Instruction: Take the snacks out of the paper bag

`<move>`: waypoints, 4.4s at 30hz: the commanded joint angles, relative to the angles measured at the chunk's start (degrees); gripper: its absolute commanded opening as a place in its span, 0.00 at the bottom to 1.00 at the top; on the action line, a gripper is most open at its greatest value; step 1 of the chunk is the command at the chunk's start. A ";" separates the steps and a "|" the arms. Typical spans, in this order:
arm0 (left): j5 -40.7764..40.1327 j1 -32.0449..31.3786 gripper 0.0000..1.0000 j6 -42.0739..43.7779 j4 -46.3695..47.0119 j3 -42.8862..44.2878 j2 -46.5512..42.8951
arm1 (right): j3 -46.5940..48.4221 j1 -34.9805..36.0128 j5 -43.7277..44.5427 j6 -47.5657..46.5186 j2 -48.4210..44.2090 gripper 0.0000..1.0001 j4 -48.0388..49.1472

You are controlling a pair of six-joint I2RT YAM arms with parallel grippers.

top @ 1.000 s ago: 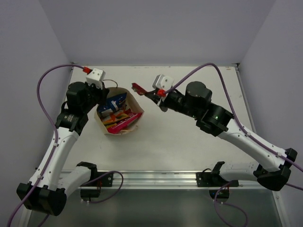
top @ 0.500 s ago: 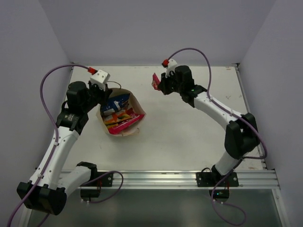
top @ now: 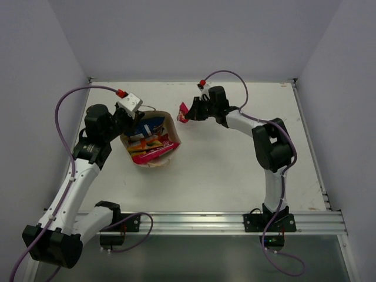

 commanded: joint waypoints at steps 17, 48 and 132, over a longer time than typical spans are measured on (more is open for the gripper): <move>3.44 -0.69 0.00 4.03 3.22 0.17 -3.58 | -5.83 -0.36 5.10 -14.83 -21.28 0.57 -12.21; 6.79 -0.77 0.00 3.24 3.83 -3.87 -8.85 | -0.83 34.80 13.53 -41.91 -26.23 0.54 -18.73; 4.15 -0.77 0.00 -1.68 3.31 -7.57 -12.90 | -2.67 36.30 30.23 -39.28 -16.99 0.40 -7.56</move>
